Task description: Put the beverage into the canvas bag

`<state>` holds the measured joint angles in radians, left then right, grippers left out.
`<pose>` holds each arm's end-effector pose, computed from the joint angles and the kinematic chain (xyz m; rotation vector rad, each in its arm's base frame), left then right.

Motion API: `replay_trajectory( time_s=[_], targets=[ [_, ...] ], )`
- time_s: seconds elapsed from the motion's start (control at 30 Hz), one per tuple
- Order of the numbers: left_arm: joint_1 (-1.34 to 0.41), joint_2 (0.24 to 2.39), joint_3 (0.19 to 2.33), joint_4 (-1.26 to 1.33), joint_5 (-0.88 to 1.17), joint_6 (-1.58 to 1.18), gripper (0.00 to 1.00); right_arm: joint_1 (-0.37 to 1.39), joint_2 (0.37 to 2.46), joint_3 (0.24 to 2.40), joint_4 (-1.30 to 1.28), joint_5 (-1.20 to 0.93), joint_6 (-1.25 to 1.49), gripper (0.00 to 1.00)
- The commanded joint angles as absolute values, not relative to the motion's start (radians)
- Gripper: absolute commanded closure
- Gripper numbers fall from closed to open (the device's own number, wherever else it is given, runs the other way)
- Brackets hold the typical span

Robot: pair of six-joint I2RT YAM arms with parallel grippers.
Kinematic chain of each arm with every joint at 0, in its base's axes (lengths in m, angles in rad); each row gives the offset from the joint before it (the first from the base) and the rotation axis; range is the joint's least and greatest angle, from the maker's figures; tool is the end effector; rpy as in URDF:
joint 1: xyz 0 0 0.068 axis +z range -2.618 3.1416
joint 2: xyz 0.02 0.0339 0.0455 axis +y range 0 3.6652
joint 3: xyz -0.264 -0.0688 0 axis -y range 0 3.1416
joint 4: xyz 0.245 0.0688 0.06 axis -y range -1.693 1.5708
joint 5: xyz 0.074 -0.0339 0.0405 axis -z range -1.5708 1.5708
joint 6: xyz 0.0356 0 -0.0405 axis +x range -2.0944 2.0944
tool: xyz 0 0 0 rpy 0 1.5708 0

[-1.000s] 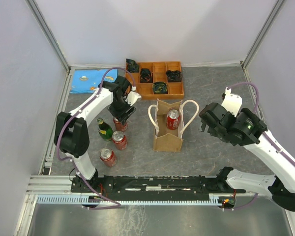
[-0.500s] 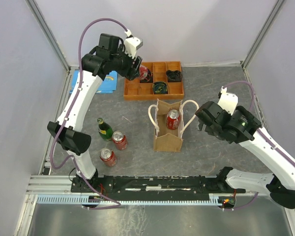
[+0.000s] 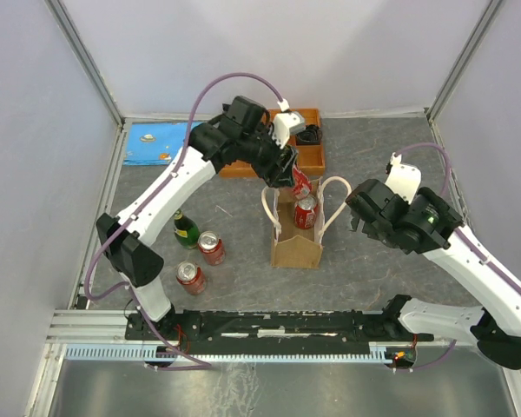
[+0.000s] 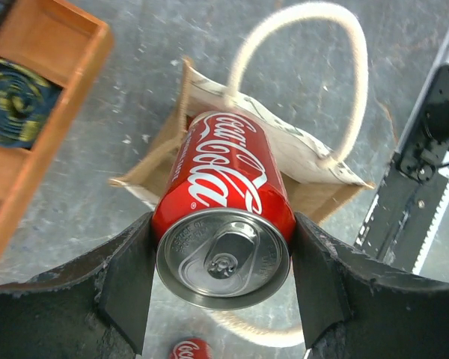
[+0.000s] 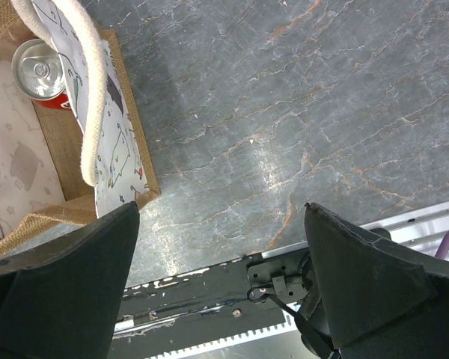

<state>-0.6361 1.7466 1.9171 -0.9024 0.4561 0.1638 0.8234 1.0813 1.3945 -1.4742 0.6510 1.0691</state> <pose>0.2934 -0.2361 0.4033 1.1238 2.0422 -0.7651 0.1186 0.0963 0.3852 0.4580 2.3453 -0.0686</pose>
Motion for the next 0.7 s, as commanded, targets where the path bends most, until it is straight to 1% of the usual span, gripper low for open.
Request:
replay_trajectory(
  time_s=[0.0, 0.3, 0.67],
  targets=[
    [-0.658, 1.669, 1.896, -0.782, 0.495, 0.141, 0.97, 0.821, 1.057, 1.407, -1.473, 0.662, 1.086, 0.01],
    [-0.733, 1.676, 1.757, -0.800, 0.431, 0.244, 0.97, 0.821, 1.018, 1.374, -1.482, 0.664, 1.111, 0.01],
    [-0.765, 1.729, 1.801, -0.895, 0.326, 0.360, 0.97, 0.820, 1.011, 1.378, -1.498, 0.675, 1.106, 0.01]
  ],
)
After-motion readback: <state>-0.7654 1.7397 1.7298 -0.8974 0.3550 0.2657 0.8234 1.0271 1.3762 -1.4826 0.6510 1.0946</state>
